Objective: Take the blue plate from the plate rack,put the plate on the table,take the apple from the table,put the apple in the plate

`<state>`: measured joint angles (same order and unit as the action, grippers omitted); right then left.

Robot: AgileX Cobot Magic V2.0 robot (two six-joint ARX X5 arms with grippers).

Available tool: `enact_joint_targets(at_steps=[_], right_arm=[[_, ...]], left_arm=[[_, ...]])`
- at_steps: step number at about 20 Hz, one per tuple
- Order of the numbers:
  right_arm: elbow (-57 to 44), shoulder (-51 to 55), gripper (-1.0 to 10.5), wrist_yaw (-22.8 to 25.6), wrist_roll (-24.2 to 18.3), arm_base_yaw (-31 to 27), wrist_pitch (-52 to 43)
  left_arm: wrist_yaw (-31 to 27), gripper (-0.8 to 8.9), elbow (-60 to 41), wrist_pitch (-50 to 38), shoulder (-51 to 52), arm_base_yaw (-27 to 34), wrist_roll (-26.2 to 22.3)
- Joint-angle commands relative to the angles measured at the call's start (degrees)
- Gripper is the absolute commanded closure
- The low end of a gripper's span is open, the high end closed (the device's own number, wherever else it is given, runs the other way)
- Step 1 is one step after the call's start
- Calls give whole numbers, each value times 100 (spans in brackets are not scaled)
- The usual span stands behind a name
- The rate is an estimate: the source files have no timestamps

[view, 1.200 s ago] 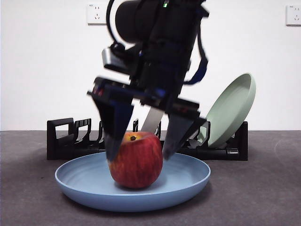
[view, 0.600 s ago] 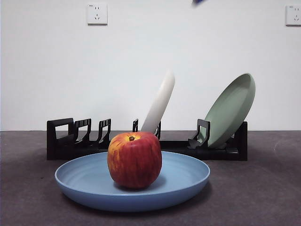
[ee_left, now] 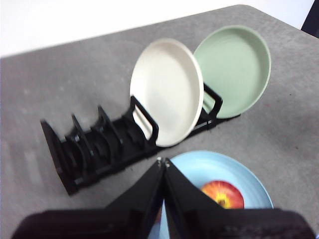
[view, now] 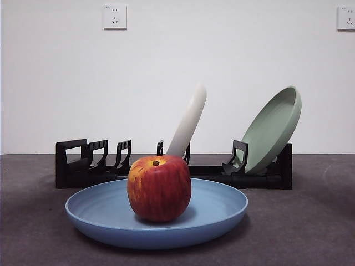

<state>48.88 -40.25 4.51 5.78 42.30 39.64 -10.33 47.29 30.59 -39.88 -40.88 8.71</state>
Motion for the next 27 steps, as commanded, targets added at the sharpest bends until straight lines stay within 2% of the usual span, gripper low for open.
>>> enact_joint_targets(at_steps=[1,4,16,17,18,19,22,24,27], right_arm=[[-564,426,958,70,127,2,-219],[-656,592,957,492,129,2,-186],[-656,592,957,485,125,2,-179],[-656,592,957,485,125,2,-179],[-656,592,957,485,125,2,-179],[-656,592,957,485,125,2,-179],[-656,592,957,485,125,2,-177],[-656,592,957,485,125,2,-177],[-656,592,957,485,125,2,-177]], left_arm=[[17,822,-741,-511,424,9,284],[37,817,-909,-737,597,-4,323],[-2,817,-901,-476,529,2,332],[-7,817,-901,-448,560,4,201],[-221,817,-901,-442,734,136,-278],[-310,817,-916,-498,903,319,-393],[105,817,-1233,-826,1488,1250,-415],[525,817,-1825,-1320,2050,2035,-361],[857,817,-2791,-1862,2833,2970,-249]])
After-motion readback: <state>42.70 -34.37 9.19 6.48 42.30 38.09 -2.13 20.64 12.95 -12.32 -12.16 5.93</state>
